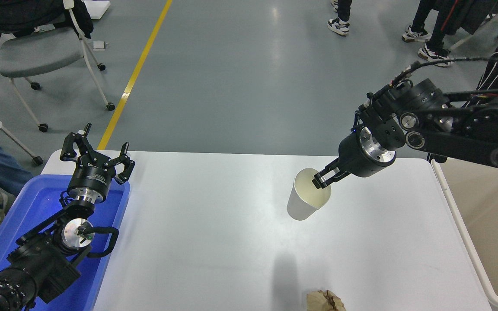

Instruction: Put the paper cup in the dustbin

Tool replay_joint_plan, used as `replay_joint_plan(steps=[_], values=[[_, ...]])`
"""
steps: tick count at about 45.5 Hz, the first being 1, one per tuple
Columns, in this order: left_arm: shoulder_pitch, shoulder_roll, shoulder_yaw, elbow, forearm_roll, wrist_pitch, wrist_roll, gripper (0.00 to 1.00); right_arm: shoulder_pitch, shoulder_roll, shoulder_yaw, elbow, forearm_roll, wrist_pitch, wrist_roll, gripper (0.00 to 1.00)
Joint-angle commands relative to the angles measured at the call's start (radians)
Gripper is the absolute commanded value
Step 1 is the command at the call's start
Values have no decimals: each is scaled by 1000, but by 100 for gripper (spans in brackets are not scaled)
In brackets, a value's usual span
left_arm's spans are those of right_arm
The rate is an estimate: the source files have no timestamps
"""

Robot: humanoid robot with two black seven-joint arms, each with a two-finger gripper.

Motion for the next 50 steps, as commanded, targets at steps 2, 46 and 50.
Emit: replay_joint_plan(steps=[2, 46, 50], values=[[-1, 0, -1, 1, 0, 0, 0, 100, 113, -27, 11, 23, 31, 57, 0, 0], [-1, 0, 0, 0, 0, 0, 0, 100, -78, -498, 12, -21, 14, -92, 7, 0], [-1, 0, 0, 1, 0, 0, 0, 100, -107, -544, 14, -23, 14, -143, 9, 0]])
